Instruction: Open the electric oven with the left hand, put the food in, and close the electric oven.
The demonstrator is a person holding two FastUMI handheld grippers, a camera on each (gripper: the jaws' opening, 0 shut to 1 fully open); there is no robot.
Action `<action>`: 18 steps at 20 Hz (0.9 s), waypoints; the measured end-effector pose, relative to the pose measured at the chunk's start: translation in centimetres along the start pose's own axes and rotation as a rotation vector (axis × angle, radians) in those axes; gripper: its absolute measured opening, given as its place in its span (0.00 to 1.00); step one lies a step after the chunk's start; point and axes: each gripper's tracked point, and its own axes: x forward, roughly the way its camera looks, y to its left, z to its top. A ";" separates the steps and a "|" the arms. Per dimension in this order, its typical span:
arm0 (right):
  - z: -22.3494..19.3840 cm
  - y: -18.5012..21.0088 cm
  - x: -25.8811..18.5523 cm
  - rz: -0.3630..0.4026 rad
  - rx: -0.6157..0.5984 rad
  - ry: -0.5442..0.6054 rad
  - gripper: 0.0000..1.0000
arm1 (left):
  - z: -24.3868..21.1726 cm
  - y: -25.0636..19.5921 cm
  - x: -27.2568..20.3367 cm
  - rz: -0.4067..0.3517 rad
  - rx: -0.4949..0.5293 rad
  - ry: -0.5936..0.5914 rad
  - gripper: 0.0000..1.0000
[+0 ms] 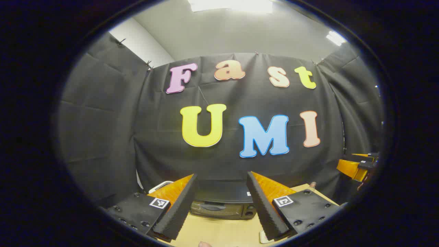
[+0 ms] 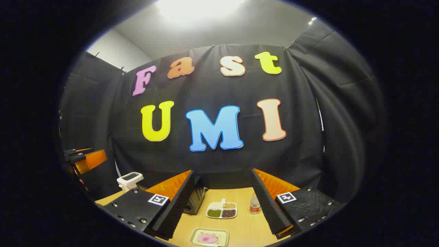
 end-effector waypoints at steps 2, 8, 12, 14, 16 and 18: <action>0.4 0.6 -0.1 0.000 -0.009 -0.005 0.99 | 0.1 -0.4 0.5 -0.026 0.002 -0.007 0.99; 1.9 2.4 -0.9 -0.042 -0.010 -0.039 0.99 | 1.6 1.3 0.7 -0.082 -0.015 -0.054 0.99; 2.4 3.9 -1.5 -0.078 -0.009 -0.047 0.99 | 1.9 2.0 0.8 -0.148 -0.028 -0.063 0.97; 2.3 4.9 -1.8 -0.082 -0.004 -0.049 0.99 | 1.9 2.6 1.0 -0.169 -0.026 -0.066 0.95; 2.4 5.7 -1.9 -0.088 -0.014 -0.050 0.99 | 1.6 2.9 1.4 -0.181 -0.037 -0.058 0.95; 2.5 6.0 -1.7 -0.094 -0.026 -0.053 0.99 | 1.3 3.4 1.7 -0.187 -0.046 -0.045 0.95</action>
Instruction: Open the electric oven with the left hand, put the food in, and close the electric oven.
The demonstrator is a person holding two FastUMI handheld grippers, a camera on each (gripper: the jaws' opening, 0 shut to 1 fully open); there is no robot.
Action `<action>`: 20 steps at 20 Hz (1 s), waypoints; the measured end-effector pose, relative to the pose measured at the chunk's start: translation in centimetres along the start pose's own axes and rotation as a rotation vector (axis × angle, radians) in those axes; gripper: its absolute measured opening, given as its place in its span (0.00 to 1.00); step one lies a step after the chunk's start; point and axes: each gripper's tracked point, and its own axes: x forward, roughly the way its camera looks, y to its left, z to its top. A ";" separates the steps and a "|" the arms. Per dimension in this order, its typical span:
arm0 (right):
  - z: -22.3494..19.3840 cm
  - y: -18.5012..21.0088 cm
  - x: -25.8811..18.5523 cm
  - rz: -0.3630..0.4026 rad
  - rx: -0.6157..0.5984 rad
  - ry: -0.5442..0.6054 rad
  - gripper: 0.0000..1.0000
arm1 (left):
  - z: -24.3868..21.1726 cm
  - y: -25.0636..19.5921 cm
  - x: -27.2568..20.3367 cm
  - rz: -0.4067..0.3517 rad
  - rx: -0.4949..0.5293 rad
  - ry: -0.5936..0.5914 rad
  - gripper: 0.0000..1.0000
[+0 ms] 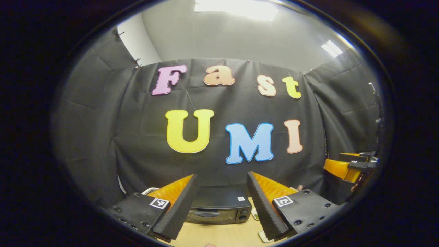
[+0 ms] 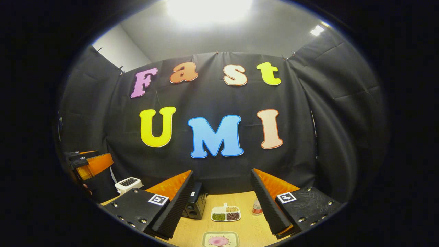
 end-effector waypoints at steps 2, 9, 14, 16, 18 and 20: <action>0.0 0.3 0.1 -0.008 -0.006 0.002 0.99 | -0.7 0.7 0.6 0.001 -0.007 0.015 0.99; -1.8 0.3 0.7 -0.023 -0.010 0.043 0.99 | -8.2 1.6 5.2 -0.020 -0.038 0.174 0.99; -4.0 -0.3 1.1 -0.047 -0.031 0.098 0.99 | -14.6 2.2 10.5 -0.032 -0.044 0.278 0.95; -4.8 -0.6 0.9 -0.062 -0.030 0.120 0.99 | -17.9 2.9 12.4 -0.018 -0.033 0.327 0.99; -5.5 -0.9 0.6 -0.076 -0.030 0.140 0.99 | -21.4 3.3 13.8 -0.015 -0.025 0.376 0.92; -6.2 -1.5 0.2 -0.093 -0.041 0.159 0.99 | -24.1 3.5 15.0 -0.024 -0.007 0.407 0.92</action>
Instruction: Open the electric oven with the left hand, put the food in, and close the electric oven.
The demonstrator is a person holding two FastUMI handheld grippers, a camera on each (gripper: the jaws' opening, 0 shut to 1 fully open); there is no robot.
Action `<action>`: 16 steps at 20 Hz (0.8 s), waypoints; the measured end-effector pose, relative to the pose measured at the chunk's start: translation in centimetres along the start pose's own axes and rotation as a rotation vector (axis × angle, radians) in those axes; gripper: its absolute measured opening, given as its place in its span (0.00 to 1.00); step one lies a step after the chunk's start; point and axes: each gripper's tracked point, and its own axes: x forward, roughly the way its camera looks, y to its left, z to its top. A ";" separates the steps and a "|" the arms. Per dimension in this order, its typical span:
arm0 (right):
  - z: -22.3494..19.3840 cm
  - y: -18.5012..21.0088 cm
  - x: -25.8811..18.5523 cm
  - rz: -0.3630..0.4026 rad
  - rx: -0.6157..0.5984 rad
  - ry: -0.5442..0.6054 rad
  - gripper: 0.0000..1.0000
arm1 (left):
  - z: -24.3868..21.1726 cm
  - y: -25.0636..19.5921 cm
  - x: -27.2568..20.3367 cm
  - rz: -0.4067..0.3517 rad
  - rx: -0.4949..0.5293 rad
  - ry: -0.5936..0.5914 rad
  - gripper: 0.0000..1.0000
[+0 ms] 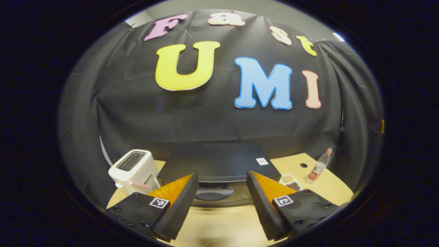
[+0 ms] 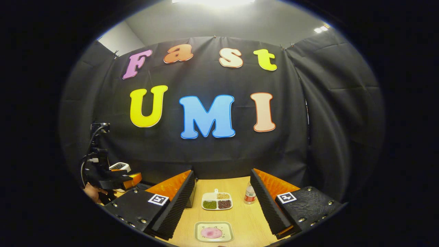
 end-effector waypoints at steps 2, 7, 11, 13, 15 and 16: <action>-0.5 -0.6 -0.3 -0.020 -0.015 0.013 0.99 | -1.3 0.5 1.8 0.008 0.050 0.010 0.92; -1.3 -1.6 -0.7 -0.054 -0.039 0.036 0.99 | -3.7 1.4 5.5 0.027 0.034 0.055 0.95; -1.2 -1.7 -0.8 -0.067 -0.046 0.041 0.99 | -5.6 1.7 7.2 0.019 0.006 0.097 0.95; -1.4 -1.3 -0.9 -0.064 -0.049 0.042 0.99 | -6.1 2.0 7.7 0.020 0.028 0.098 0.99; -1.6 -0.9 -0.9 -0.055 -0.061 0.047 0.99 | -6.2 2.0 7.6 0.026 0.028 0.093 0.99; -1.7 -0.7 -0.8 -0.052 -0.066 0.049 0.99 | -6.2 2.0 7.6 0.025 0.036 0.085 0.99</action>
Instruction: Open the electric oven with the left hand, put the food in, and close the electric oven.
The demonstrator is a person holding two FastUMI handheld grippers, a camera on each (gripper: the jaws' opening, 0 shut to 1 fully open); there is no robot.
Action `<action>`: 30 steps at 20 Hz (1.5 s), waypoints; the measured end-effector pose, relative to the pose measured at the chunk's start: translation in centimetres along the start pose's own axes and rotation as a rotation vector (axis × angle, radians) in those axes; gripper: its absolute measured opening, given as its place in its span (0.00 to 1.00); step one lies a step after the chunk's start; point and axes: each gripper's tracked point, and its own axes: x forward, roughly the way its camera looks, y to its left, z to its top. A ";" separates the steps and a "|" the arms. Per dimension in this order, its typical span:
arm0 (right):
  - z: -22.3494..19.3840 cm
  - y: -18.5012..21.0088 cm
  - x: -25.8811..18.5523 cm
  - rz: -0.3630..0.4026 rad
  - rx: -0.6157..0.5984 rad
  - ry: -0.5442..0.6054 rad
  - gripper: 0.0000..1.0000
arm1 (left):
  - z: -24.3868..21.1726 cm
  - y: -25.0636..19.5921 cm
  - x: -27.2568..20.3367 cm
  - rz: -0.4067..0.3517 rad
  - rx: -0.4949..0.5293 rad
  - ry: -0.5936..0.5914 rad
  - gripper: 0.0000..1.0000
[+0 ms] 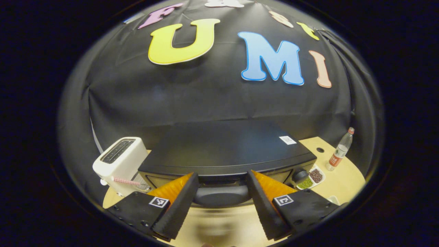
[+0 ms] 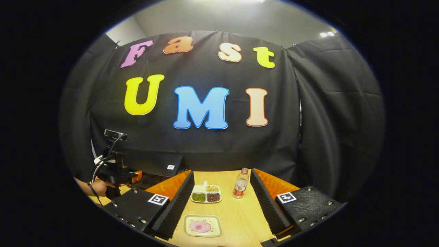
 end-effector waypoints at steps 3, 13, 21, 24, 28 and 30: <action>0.3 0.8 0.1 0.019 0.017 -0.002 0.99 | -0.5 -0.1 -0.8 -0.005 -0.007 -0.012 0.96; 1.8 1.8 0.1 0.067 0.023 -0.036 0.99 | -4.0 -0.7 -4.9 0.003 0.025 0.029 0.99; 1.9 1.7 0.2 0.077 0.033 -0.031 0.99 | -9.3 -1.2 -7.7 0.024 0.027 0.088 0.95; 1.7 1.8 0.1 0.081 0.029 -0.024 0.99 | -11.2 -1.1 -8.0 0.021 0.003 0.121 0.99; 0.9 2.0 0.0 0.089 0.026 -0.007 0.99 | -13.5 -1.4 -8.3 0.025 0.004 0.170 0.99; 0.5 2.2 0.0 0.091 0.028 0.005 0.99 | -15.3 -1.7 -8.4 0.018 -0.019 0.217 0.95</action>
